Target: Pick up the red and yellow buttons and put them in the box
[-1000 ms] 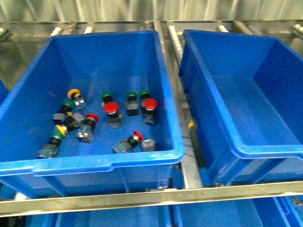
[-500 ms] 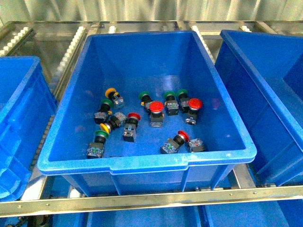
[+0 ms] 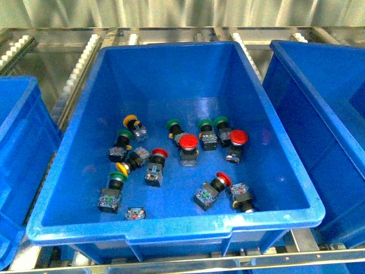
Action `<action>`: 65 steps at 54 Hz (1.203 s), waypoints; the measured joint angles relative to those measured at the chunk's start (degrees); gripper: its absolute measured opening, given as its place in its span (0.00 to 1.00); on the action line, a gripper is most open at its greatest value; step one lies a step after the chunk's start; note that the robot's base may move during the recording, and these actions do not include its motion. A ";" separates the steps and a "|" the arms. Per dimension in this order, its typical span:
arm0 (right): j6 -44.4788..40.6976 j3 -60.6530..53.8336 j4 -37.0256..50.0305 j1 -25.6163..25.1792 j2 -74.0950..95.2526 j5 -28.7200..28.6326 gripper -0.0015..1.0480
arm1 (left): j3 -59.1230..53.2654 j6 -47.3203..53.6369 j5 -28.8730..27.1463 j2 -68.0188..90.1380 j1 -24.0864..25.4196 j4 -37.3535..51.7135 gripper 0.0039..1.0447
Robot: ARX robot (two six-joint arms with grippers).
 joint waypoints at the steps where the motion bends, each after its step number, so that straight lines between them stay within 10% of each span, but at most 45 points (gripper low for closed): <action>1: 0.00 0.00 0.00 0.00 0.00 0.00 0.93 | 0.00 0.00 0.00 0.00 0.00 0.00 0.93; 59: 0.00 0.00 0.00 0.00 -0.09 0.04 0.93 | 0.02 0.00 0.09 0.02 0.02 -0.02 0.93; 65: 0.00 0.00 0.00 0.00 -0.09 0.00 0.93 | 12.70 6.88 20.65 22.45 4.85 -25.49 0.93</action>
